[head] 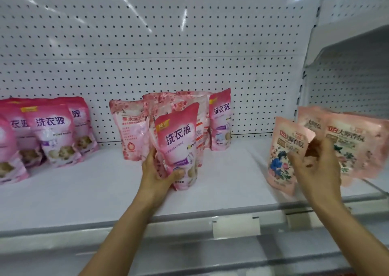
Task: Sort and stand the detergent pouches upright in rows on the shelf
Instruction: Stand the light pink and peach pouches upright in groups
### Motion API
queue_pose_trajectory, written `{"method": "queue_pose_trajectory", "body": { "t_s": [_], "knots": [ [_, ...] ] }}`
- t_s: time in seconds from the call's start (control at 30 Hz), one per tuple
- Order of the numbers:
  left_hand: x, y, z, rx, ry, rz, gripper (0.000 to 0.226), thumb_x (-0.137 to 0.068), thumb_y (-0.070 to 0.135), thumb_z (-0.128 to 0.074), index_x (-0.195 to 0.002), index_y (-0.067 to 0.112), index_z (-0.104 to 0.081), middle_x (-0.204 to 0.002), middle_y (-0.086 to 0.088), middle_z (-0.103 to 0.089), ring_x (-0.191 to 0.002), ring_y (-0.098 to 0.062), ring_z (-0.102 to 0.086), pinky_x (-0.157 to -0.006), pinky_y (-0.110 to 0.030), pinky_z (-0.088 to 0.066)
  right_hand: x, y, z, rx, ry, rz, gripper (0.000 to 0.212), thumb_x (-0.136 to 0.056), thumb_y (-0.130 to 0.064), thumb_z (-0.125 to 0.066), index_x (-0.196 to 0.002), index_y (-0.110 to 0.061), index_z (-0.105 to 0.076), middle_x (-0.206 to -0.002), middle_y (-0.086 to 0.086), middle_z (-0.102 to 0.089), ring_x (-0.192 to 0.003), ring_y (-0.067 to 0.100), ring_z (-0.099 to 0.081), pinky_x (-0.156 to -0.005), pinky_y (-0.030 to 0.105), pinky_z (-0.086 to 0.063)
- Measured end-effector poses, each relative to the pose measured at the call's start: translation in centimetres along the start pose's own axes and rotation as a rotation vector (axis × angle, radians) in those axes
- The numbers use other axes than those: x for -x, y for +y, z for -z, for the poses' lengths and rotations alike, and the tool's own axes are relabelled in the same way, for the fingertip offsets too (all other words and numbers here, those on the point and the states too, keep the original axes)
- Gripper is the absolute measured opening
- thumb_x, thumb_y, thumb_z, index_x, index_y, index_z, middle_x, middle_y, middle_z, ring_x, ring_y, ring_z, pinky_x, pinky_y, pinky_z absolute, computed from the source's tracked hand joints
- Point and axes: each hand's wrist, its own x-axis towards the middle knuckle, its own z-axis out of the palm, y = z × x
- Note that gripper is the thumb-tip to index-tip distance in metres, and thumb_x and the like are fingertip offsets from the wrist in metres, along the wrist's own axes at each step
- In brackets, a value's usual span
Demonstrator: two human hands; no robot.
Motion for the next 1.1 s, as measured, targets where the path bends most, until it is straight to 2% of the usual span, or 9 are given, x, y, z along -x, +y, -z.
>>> {"method": "queue_pose_trajectory", "body": {
  "t_s": [0.13, 0.2, 0.3, 0.5, 0.7, 0.77, 0.87, 0.93, 1.1],
  "knots": [
    [0.9, 1.0, 0.0, -0.27, 0.212, -0.101, 0.096, -0.061, 0.033, -0.091, -0.139, 0.034, -0.035, -0.135, 0.007, -0.041, -0.129, -0.015, -0.047, -0.105, -0.043, -0.047, 0.2, -0.6, 0.3, -0.017, 0.179, 0.307, 0.063, -0.081, -0.009, -0.074, -0.133, -0.01, -0.038, -0.131, 0.012, -0.042, -0.121, 0.028, -0.045, -0.098, 0.054, -0.042],
    [1.7, 1.9, -0.2, -0.356, 0.319, -0.232, 0.084, -0.068, 0.027, -0.088, -0.135, 0.026, -0.038, -0.128, 0.006, -0.039, -0.122, -0.011, -0.047, -0.102, -0.033, -0.047, 0.1, -1.8, -0.2, -0.021, 0.258, 0.56, 0.056, -0.083, -0.006, -0.07, -0.129, 0.004, -0.041, -0.132, 0.017, -0.041, -0.126, 0.034, -0.041, -0.104, 0.056, -0.036],
    [2.2, 2.8, -0.5, -0.407, 0.336, -0.362, 0.064, -0.073, 0.026, -0.085, -0.122, 0.022, -0.044, -0.118, 0.004, -0.047, -0.103, -0.001, -0.053, -0.085, -0.018, -0.054, -0.2, -4.5, -2.1, -0.052, 0.172, 0.746, 0.039, -0.084, -0.005, -0.063, -0.121, 0.003, -0.053, -0.123, 0.018, -0.053, -0.119, 0.031, -0.046, -0.103, 0.043, -0.035],
    [1.9, 2.7, -0.5, -0.204, 0.229, -0.284, 0.031, -0.08, 0.046, -0.066, -0.105, 0.028, -0.057, -0.109, 0.012, -0.058, -0.098, -0.006, -0.063, -0.075, -0.033, -0.062, -5.5, -7.3, -9.2, 0.193, -0.307, 0.584, 0.038, -0.091, -0.006, -0.054, -0.127, -0.017, -0.053, -0.13, 0.003, -0.054, -0.121, 0.024, -0.045, -0.094, 0.04, -0.04],
    [1.9, 2.6, -0.2, -0.101, 0.241, -0.245, 0.016, -0.086, 0.043, -0.062, -0.1, 0.036, -0.06, -0.109, 0.01, -0.063, -0.096, -0.003, -0.065, -0.073, -0.03, -0.062, -12.0, -10.4, -15.6, 0.46, -0.511, 0.476, 0.063, -0.089, 0.0, -0.048, -0.147, -0.021, -0.036, -0.153, 0.002, -0.034, -0.134, 0.028, -0.033, -0.097, 0.048, -0.041],
    [1.9, 2.7, -0.1, -0.091, 0.245, -0.235, 0.018, -0.086, 0.041, -0.062, -0.101, 0.031, -0.061, -0.109, 0.008, -0.063, -0.097, -0.003, -0.065, -0.074, -0.031, -0.062, -13.3, -10.8, -16.9, 0.6, -0.571, 0.493, 0.062, -0.088, -0.004, -0.051, -0.146, -0.021, -0.037, -0.148, 0.006, -0.04, -0.133, 0.031, -0.034, -0.094, 0.049, -0.042],
    [1.8, 2.6, -0.1, -0.118, 0.264, -0.247, 0.016, -0.089, 0.032, -0.065, -0.099, 0.02, -0.061, -0.106, 0.005, -0.062, -0.097, -0.004, -0.064, -0.077, -0.031, -0.061, -14.1, -10.7, -17.9, 0.733, -0.441, 0.599, 0.031, -0.089, -0.004, -0.052, -0.118, -0.009, -0.062, -0.113, 0.013, -0.056, -0.116, 0.034, -0.044, -0.075, 0.043, -0.046],
    [1.6, 2.5, 0.0, -0.148, 0.286, -0.266, 0.011, -0.091, 0.026, -0.067, -0.096, 0.018, -0.062, -0.102, 0.004, -0.063, -0.094, -0.005, -0.064, -0.077, -0.031, -0.061, -14.0, -10.5, -17.7, 0.721, -0.35, 0.639, 0.02, -0.086, -0.004, -0.057, -0.101, -0.005, -0.069, -0.099, 0.014, -0.057, -0.107, 0.034, -0.047, -0.066, 0.037, -0.039],
    [1.6, 2.2, 0.2, -0.054, 0.299, -0.253, 0.019, -0.096, 0.03, -0.059, -0.089, 0.013, -0.062, -0.095, -0.003, -0.065, -0.093, -0.014, -0.066, -0.073, -0.03, -0.06, -12.8, -10.5, -14.2, 0.766, -0.342, 0.719, 0.018, -0.092, -0.019, -0.054, -0.098, -0.017, -0.071, -0.091, 0.011, -0.066, -0.097, 0.031, -0.053, -0.092, 0.039, -0.032]
  ]
}}
